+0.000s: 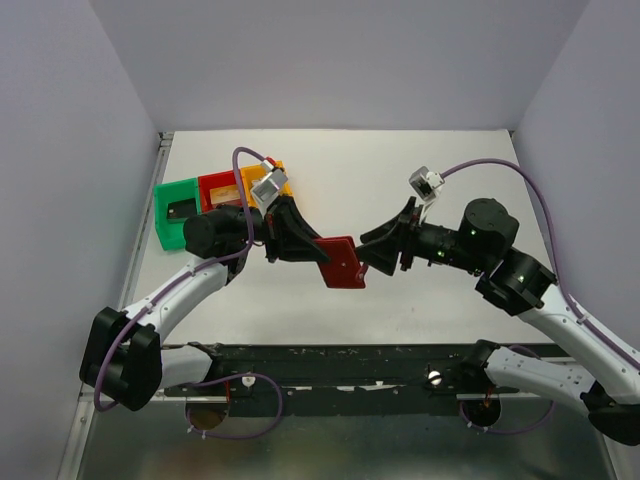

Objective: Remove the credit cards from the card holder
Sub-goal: Open the card holder at the center of the board.

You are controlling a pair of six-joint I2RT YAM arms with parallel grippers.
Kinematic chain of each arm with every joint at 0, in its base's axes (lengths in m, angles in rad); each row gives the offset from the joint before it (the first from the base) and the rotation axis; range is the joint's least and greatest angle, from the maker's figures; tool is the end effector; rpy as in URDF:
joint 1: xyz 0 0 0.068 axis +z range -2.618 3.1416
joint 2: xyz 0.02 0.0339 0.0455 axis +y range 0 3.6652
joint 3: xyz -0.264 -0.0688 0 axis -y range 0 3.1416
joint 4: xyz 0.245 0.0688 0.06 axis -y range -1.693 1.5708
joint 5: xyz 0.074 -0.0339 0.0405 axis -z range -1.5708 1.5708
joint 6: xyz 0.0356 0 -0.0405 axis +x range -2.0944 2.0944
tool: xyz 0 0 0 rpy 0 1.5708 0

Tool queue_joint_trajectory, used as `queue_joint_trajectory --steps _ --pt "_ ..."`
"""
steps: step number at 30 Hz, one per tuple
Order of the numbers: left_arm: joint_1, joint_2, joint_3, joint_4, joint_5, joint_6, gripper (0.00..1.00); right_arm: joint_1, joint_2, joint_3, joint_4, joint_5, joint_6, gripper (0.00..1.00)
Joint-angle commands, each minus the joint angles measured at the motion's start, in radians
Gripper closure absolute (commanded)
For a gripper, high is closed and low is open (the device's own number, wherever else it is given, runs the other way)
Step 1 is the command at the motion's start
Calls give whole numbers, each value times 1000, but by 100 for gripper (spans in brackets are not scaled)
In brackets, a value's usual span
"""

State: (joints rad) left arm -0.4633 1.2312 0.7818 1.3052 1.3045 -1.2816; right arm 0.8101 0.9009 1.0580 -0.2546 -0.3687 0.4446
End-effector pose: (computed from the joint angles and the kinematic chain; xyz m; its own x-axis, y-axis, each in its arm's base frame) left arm 0.1935 -0.1351 0.3730 -0.4624 -0.0509 -0.8852 0.8423 -0.3369 -0.4206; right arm 0.1254 0.1504 0.4076 -0.4576 0.1012 -0.8834 -0.8044 0.3763 0.4597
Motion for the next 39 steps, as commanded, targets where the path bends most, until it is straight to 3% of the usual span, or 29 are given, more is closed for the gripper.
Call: queue_joint_trajectory --steps 1,11,17,22,25,28,31,39 --pt "-12 2 60 292 -50 18 100 6 52 20 -20 -122 -4 38" --pt "-23 34 116 290 -74 4 100 6 118 43 -84 -173 -23 49" --pt "-29 51 128 290 -80 -1 100 6 128 46 -115 -156 -37 66" --pt "-29 50 125 290 -77 -2 92 6 127 48 -124 -142 -40 86" --pt "-29 47 119 289 -71 -2 81 8 119 54 -132 -133 -44 99" --pt "-29 48 112 289 -62 4 64 6 104 57 -138 -127 -49 100" --pt "-18 39 93 272 -71 28 1 8 84 60 -146 -122 -61 100" --pt "18 36 59 243 -103 51 1 6 41 60 -172 -81 -76 100"
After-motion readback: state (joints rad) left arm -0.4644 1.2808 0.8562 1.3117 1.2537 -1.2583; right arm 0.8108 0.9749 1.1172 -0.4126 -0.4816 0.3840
